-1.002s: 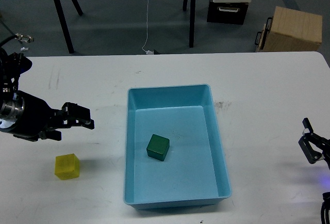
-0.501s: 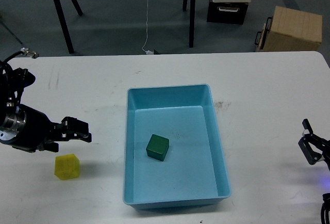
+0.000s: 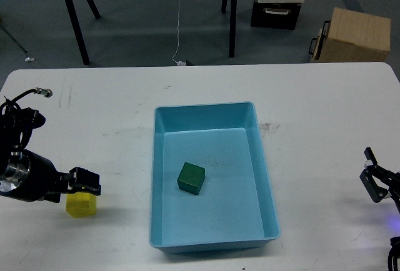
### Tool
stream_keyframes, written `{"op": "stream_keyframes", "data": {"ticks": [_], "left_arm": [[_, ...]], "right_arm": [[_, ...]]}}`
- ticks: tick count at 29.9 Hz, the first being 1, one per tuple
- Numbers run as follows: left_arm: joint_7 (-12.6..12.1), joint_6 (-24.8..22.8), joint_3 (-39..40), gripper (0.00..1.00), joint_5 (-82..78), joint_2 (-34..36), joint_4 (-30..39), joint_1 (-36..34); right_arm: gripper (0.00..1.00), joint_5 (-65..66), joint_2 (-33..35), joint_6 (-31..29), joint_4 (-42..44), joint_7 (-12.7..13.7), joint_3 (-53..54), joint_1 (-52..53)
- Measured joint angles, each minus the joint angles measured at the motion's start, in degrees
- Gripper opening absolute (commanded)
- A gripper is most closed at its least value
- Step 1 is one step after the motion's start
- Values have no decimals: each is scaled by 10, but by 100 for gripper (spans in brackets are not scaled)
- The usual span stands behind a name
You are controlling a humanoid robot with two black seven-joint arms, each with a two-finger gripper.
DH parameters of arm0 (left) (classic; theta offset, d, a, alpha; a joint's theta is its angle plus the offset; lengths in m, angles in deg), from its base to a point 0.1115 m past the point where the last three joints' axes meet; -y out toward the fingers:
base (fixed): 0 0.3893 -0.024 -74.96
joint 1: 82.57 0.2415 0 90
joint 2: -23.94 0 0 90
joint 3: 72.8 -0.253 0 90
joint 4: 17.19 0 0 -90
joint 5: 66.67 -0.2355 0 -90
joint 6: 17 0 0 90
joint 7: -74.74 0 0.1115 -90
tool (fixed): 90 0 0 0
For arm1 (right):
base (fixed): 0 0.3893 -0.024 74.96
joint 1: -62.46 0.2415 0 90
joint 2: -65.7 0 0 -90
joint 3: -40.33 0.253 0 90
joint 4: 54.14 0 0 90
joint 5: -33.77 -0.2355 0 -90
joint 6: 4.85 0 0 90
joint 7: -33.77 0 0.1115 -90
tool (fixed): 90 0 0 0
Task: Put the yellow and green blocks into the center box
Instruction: 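Lower the left gripper over the yellow cube, then close the left gripper on the yellow cube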
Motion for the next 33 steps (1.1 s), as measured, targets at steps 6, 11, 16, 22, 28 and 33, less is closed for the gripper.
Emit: {"op": "stream_keyframes", "data": {"ticks": [6,11,16,22,28,33], "left_arm": [[0,0,1,100,-36,2,0,40],[0,0,9,100,-50,-2,-1,44],[0,0,10,100,-54,-25,-27,45],[0,0,10,100,-55,-47,-61,51],[0,0,10,100,-56,-54,-81,53],[0,0,9,100,-57,-61,-96,68]], "right_arm": [[100,5,1,0,1,0,-16,8],[100,14,3,0,2,0,-16,16],[100,16,4,0,3,0,-14,13],[100,16,4,0,3,0,-13,10],[100,16,4,0,3,0,-11,12],[100,16,4,0,3,0,-11,10]]}}
